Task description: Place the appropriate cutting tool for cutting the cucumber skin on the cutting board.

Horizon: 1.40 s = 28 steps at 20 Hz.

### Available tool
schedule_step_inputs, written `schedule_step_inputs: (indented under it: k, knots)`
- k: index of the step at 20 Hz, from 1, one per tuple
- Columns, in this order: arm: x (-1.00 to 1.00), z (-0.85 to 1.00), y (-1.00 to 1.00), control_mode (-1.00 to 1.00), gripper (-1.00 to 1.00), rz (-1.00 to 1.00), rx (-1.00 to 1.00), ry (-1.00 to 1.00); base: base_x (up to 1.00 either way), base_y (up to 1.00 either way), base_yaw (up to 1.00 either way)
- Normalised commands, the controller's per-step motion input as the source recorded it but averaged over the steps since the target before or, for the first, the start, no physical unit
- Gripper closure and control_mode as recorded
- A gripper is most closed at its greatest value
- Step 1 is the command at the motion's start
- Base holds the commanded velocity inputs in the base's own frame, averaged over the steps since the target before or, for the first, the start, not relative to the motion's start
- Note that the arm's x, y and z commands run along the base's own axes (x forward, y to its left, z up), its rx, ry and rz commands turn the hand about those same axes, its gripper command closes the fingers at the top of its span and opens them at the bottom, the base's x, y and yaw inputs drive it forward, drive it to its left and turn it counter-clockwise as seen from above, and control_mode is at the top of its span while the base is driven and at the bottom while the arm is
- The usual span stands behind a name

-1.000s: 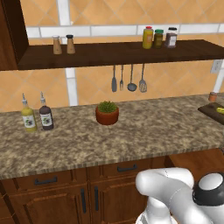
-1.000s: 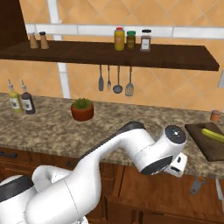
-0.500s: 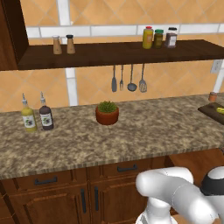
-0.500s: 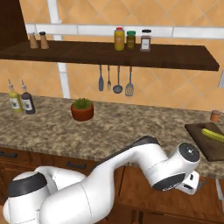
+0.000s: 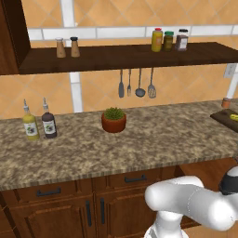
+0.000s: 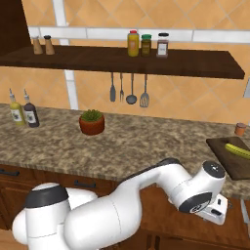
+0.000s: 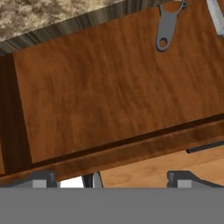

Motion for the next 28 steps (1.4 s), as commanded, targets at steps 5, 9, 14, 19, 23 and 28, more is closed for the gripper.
schedule_step_inputs:
  k: [5, 9, 14, 19, 23, 28]
  knots:
    - [-0.01, -0.5, -0.35, -1.0, -1.0, 0.02, 0.0, 0.04, 0.0, 0.0, 0.0]
    - [-0.09, -0.37, -0.27, -1.0, -1.0, 0.01, 0.0, 0.09, 0.0, 0.0, 0.0]
    - [-0.45, -0.28, -0.27, -1.0, -1.0, 0.0, 0.0, 0.08, 0.0, 0.0, 0.0]
    - [-0.5, -0.28, -0.21, -1.0, -1.0, 0.0, 0.0, 0.08, 0.0, 0.0, 0.0]
    - [-0.13, 0.16, -0.02, -1.0, -1.0, 0.0, 0.0, 0.08, 0.0, 0.0, 0.0]
    - [0.78, 0.85, 0.0, -1.0, -1.0, 0.06, -0.02, 0.13, 0.0, 0.0, 0.0]
